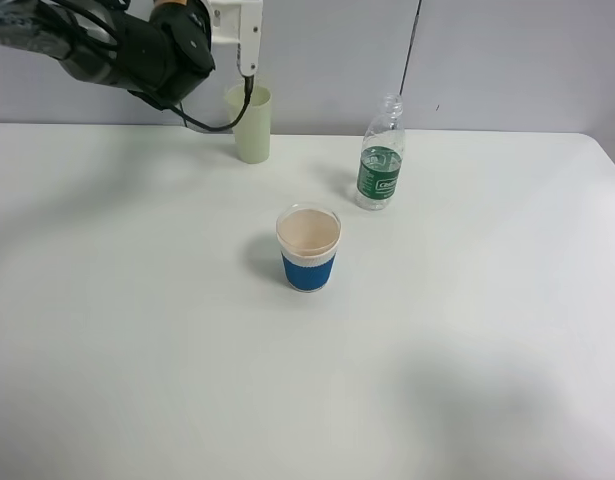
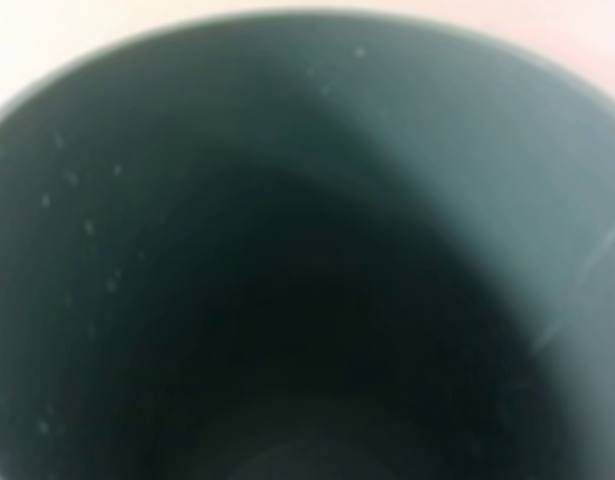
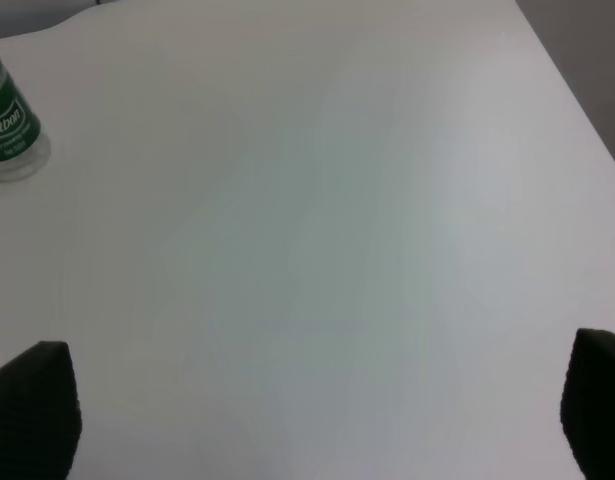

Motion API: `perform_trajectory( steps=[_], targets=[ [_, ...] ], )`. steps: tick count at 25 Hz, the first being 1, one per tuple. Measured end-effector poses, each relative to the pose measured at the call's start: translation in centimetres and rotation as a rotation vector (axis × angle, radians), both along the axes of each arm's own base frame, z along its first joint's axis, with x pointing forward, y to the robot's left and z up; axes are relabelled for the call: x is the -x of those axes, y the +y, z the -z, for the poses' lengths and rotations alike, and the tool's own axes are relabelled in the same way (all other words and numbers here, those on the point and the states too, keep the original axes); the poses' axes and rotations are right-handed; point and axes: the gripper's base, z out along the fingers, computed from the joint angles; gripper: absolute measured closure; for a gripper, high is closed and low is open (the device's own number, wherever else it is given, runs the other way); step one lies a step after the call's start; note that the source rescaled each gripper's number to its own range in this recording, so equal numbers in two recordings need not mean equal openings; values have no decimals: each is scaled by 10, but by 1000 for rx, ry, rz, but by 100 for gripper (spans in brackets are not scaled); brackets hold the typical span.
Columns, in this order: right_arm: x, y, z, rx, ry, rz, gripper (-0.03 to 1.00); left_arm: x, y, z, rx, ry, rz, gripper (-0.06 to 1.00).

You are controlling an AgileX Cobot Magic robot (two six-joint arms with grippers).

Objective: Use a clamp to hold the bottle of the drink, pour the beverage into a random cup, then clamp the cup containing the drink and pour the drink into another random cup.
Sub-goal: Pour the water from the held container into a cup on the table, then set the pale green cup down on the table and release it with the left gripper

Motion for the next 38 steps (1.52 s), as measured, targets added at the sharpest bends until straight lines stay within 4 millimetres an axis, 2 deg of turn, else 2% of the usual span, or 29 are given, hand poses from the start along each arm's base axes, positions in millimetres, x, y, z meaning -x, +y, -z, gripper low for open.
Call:
perform_trajectory(
  steps=[4,8,14,21,25,30,33,38],
  targets=[
    [0,0,0,0,0,0,-3,25,14,-24,153,-33,5,93],
    [0,0,0,0,0,0,-3,59,29,-36,332,-15,45,93],
    [0,0,0,0,0,0,-3,118,51,-36,717,77,167,93],
    [0,0,0,0,0,0,-3,167,79,-25,1132,136,302,93],
    [0,0,0,0,1,0,-3,184,91,-12,1358,188,374,93],
    [0,0,0,0,4,0,-3,193,102,3,1605,272,442,93],
    [0,0,0,0,4,0,-3,195,102,7,1621,357,478,93],
    [0,0,0,0,4,0,-3,197,90,21,1461,547,550,93]
  ],
)
